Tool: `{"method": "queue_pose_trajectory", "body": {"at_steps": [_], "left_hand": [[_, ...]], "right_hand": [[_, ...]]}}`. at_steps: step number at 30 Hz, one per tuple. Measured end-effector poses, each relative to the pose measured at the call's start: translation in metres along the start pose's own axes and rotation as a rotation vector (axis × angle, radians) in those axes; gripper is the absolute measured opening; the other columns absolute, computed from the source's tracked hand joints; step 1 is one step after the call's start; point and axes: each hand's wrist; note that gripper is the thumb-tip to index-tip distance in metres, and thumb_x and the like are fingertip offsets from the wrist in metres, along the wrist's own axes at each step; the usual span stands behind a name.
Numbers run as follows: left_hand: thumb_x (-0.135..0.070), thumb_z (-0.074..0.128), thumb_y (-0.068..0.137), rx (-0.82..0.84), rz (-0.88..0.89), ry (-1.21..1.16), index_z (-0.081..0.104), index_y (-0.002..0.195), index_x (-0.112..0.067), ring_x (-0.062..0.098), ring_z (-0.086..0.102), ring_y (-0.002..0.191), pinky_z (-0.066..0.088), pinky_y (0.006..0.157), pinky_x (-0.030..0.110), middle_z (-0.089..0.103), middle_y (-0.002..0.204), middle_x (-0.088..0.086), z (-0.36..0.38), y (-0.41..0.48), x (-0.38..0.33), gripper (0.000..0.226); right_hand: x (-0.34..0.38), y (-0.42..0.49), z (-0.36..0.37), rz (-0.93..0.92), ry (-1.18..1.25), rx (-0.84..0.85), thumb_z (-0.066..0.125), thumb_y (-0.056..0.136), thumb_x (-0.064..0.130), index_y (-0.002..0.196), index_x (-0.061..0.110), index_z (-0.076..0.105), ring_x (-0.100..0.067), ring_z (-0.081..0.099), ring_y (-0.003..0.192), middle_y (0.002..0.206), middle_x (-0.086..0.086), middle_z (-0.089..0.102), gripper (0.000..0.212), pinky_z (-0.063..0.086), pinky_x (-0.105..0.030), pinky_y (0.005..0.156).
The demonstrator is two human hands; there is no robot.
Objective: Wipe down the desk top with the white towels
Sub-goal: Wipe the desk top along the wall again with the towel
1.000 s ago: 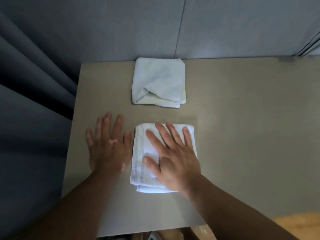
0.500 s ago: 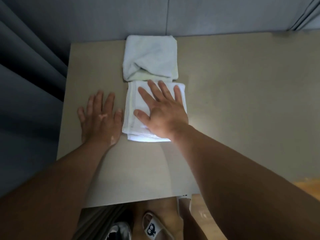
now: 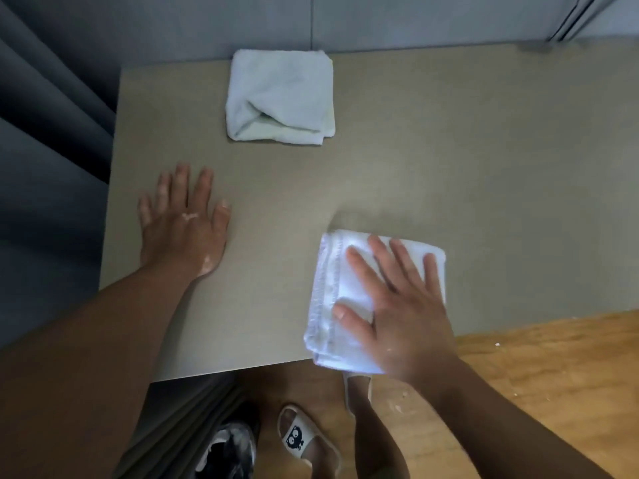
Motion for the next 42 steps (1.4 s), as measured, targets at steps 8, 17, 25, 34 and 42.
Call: {"method": "queue_pose_trajectory", "body": {"at_steps": [8, 17, 25, 34, 42], "left_hand": [[-0.058, 0.013, 0.106, -0.032, -0.001, 0.01, 0.004, 0.166, -0.036, 0.023, -0.004, 0.162, 0.0, 0.13, 0.054, -0.004, 0.176, -0.002, 0.002, 0.002, 0.0, 0.064], [-0.04, 0.036, 0.105, 0.009, -0.077, -0.059, 0.031, 0.157, -0.021, 0.033, 0.013, 0.158, 0.011, 0.125, 0.065, 0.016, 0.171, 0.012, -0.011, 0.008, -0.024, 0.056], [-0.031, 0.047, 0.087, -0.224, 0.075, -0.249, 0.037, 0.154, -0.005, 0.041, 0.038, 0.145, 0.028, 0.121, 0.058, 0.037, 0.158, 0.022, -0.03, 0.037, -0.076, 0.073], [-0.058, 0.029, 0.093, -0.051, 0.443, 0.069, 0.036, 0.159, -0.027, 0.026, 0.005, 0.162, 0.003, 0.13, 0.051, 0.017, 0.174, 0.004, -0.062, 0.126, -0.132, 0.074], [-0.06, 0.014, 0.103, -0.092, 0.3, 0.102, 0.031, 0.162, -0.028, 0.033, 0.031, 0.156, 0.027, 0.122, 0.063, 0.029, 0.171, 0.008, -0.038, 0.151, -0.166, 0.07]], "right_hand": [[-0.025, 0.041, -0.009, 0.201, -0.048, 0.02, 0.02, 0.096, 0.073, 0.162, 0.037, 0.02, -0.024, 0.01, 0.158, 0.171, 0.005, 0.014, 0.075, 0.006, -0.059, 0.125], [0.054, 0.017, 0.011, 0.185, 0.011, 0.009, 0.027, 0.096, 0.076, 0.164, 0.028, 0.016, -0.032, -0.001, 0.159, 0.173, -0.006, 0.006, 0.084, 0.004, -0.069, 0.121], [0.014, 0.048, 0.001, 0.043, -0.008, -0.018, 0.039, 0.097, 0.07, 0.16, 0.028, 0.033, -0.028, 0.02, 0.157, 0.17, 0.001, 0.021, 0.076, 0.016, -0.065, 0.121], [-0.034, 0.15, -0.022, -0.003, 0.013, -0.031, 0.032, 0.099, 0.07, 0.159, 0.03, 0.035, -0.024, 0.017, 0.157, 0.17, 0.004, 0.023, 0.073, 0.013, -0.062, 0.123], [-0.087, 0.275, -0.052, -0.027, -0.018, 0.065, 0.013, 0.097, 0.074, 0.163, 0.037, 0.008, -0.019, -0.007, 0.159, 0.173, 0.007, -0.001, 0.075, -0.007, -0.056, 0.125]]}}
Point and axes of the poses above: each hand's wrist, its own y-axis towards the middle knuckle, its own z-axis out of the palm, x = y × z
